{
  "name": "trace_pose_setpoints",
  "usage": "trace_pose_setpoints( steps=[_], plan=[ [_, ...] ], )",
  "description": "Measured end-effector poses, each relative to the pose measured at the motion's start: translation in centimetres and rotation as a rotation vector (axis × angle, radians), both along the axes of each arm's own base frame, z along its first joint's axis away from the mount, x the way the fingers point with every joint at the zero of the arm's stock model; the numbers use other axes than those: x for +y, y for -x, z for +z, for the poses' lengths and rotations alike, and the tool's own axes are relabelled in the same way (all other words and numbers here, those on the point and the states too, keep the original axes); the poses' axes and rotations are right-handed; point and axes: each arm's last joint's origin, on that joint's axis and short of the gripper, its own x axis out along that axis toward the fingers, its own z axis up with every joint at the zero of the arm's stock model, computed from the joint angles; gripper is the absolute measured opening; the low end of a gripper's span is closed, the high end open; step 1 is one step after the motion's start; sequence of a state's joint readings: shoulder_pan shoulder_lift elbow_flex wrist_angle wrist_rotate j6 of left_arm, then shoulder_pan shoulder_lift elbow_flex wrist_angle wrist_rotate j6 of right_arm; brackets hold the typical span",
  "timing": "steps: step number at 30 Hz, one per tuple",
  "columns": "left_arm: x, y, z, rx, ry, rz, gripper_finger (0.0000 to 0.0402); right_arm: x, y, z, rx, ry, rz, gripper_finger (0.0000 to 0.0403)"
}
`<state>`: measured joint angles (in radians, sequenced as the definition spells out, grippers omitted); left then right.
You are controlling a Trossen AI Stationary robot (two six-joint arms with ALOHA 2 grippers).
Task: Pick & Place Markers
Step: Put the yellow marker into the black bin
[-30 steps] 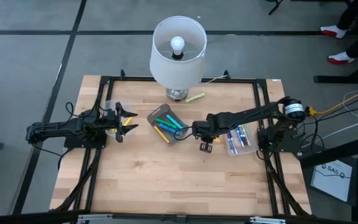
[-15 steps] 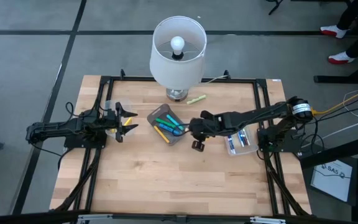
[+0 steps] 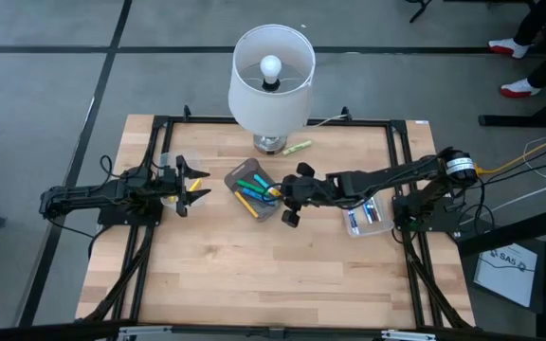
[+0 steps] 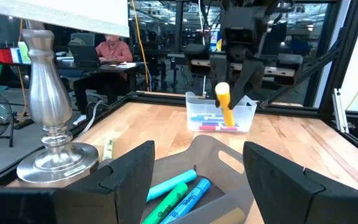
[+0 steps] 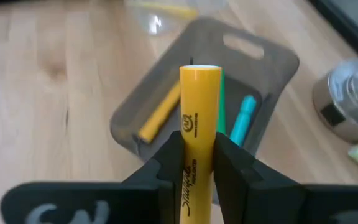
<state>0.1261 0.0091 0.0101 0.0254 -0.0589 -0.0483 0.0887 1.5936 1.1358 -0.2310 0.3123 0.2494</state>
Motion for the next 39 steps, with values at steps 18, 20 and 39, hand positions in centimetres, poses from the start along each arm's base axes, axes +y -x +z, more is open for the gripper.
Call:
trace_pose_setpoints(
  steps=[18, 20, 39],
  plan=[
    [0.0, 0.0, 0.0, 0.001, -0.001, 0.000, 0.0240, 2.7, -2.3, 1.1, -0.273, 0.223, -0.069, 0.0064],
    [0.0, 0.0, 0.0, 0.000, 0.000, 0.000, 0.0240, 2.6, -2.7, 0.8, -0.296, 0.219, -0.077, 0.0064],
    [0.0, 0.0, 0.0, 0.000, 0.000, 0.000, 0.0240, -2.1, -5.2, -2.2, -0.383, 0.000, -0.184, 0.0064]
  ],
)
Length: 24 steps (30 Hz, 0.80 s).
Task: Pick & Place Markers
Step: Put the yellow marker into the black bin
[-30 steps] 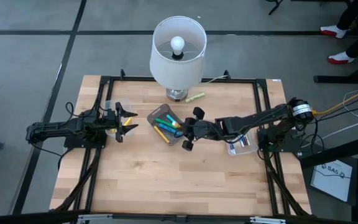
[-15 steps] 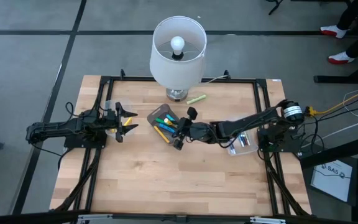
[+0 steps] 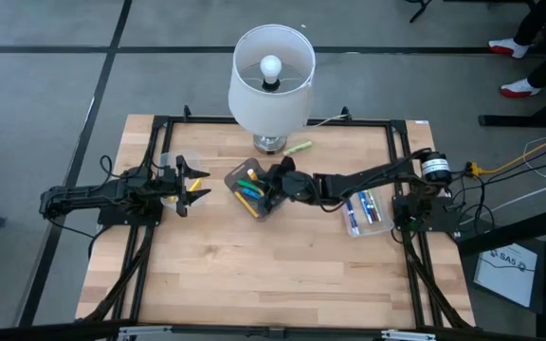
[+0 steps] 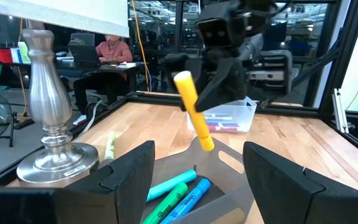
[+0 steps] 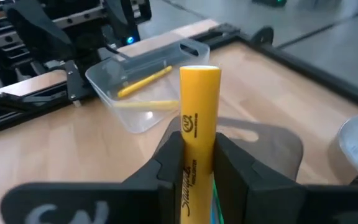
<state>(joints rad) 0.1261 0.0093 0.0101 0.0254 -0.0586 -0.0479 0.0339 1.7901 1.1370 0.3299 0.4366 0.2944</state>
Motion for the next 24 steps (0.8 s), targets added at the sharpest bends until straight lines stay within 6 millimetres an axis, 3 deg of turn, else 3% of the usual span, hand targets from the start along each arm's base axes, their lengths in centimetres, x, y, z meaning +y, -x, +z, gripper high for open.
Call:
trace_pose_setpoints(
  steps=[12, 19, 24],
  plan=[
    [0.0, 0.0, 0.0, 0.000, 0.000, 0.000, 0.0239, -2.1, 0.2, -0.9, 0.046, -0.196, 0.045, 0.0064],
    [0.0, 0.0, 0.0, 0.000, 0.000, 0.000, 0.0242, -2.3, 0.3, -1.1, 0.055, -0.226, 0.058, 0.0065],
    [0.0, 0.0, 0.0, 0.000, 0.000, 0.000, 0.0240, -2.5, 0.3, -1.1, 0.056, -0.222, 0.055, 0.0105]
  ],
)
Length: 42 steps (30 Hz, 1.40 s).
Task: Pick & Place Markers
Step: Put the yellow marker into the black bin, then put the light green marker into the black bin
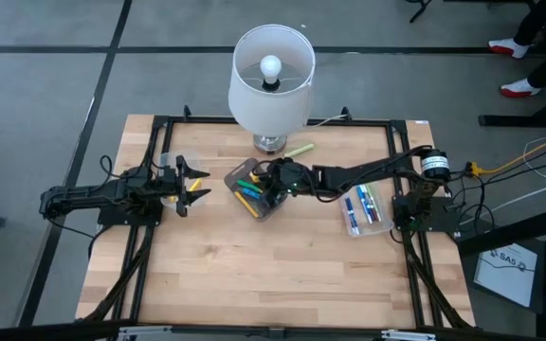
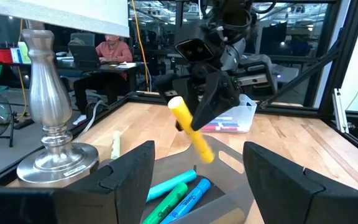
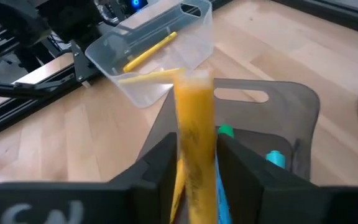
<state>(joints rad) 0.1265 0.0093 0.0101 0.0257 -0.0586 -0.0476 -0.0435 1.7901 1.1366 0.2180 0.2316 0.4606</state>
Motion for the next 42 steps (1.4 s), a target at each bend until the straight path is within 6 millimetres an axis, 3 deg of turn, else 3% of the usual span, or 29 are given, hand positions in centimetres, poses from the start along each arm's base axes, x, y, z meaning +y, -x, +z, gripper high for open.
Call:
trace_pose_setpoints(
  steps=[5, 22, 30, 33, 38, 42],
  plan=[
    [0.0, 0.0, 0.0, 0.000, 0.000, 0.000, 0.0240, -0.1, 0.0, 0.0, -0.001, 0.001, -0.004, 0.0125],
    [0.0, 0.0, 0.0, 0.000, 0.000, 0.000, 0.0242, -0.1, -0.2, 0.5, -0.022, 0.130, 0.052, 0.0130],
    [0.0, 0.0, 0.0, 0.000, 0.001, 0.000, 0.0240, 0.0, 0.1, 0.9, 0.057, 0.329, 0.162, 0.0131],
    [0.0, 0.0, 0.0, 0.000, 0.000, 0.000, 0.0240, 0.0, 0.9, 1.3, 0.152, 0.434, 0.235, 0.0131],
    [0.0, 0.0, 0.0, 0.000, 0.001, 0.000, 0.0242, 0.2, 2.1, 1.7, 0.545, 0.557, 0.232, 0.0131],
    [0.0, 0.0, 0.0, 0.000, 0.001, 0.000, 0.0240, 0.1, 2.7, 2.7, 0.738, 0.601, 0.253, 0.0131]
  ],
)
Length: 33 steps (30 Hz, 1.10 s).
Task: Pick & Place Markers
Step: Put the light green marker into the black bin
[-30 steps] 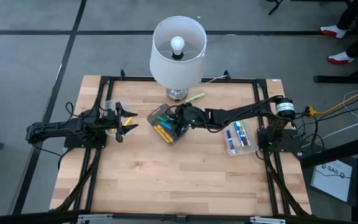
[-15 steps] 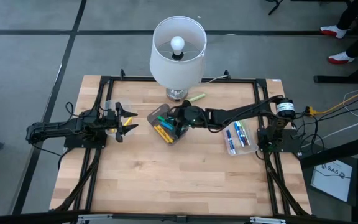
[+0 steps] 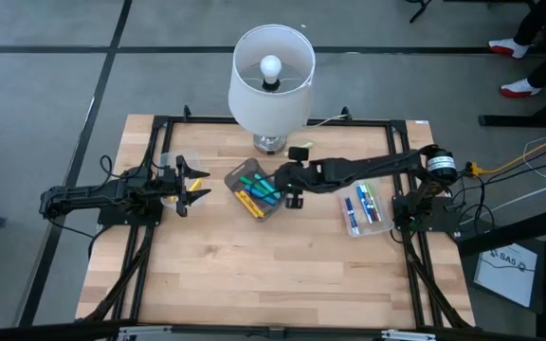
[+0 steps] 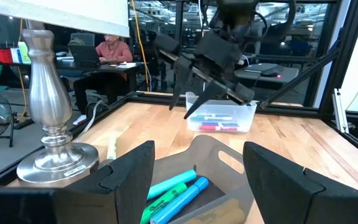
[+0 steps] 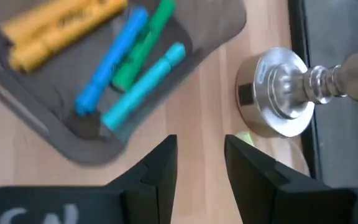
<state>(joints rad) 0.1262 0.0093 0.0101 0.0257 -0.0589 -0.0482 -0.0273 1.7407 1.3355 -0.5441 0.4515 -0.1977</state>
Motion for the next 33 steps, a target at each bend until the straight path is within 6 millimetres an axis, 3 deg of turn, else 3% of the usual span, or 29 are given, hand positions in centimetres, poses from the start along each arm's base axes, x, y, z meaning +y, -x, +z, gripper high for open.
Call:
trace_pose_setpoints(
  steps=[11, 33],
  plan=[
    [0.0, 0.0, 0.0, 0.000, -0.001, 0.000, 0.0242, -1.3, 1.2, 0.0, 0.321, 0.155, 0.243, 0.0131],
    [0.0, 0.0, 0.0, 0.000, 0.000, 0.000, 0.0240, -8.0, 1.6, -2.1, 0.364, 0.045, 0.111, 0.0131]
  ],
)
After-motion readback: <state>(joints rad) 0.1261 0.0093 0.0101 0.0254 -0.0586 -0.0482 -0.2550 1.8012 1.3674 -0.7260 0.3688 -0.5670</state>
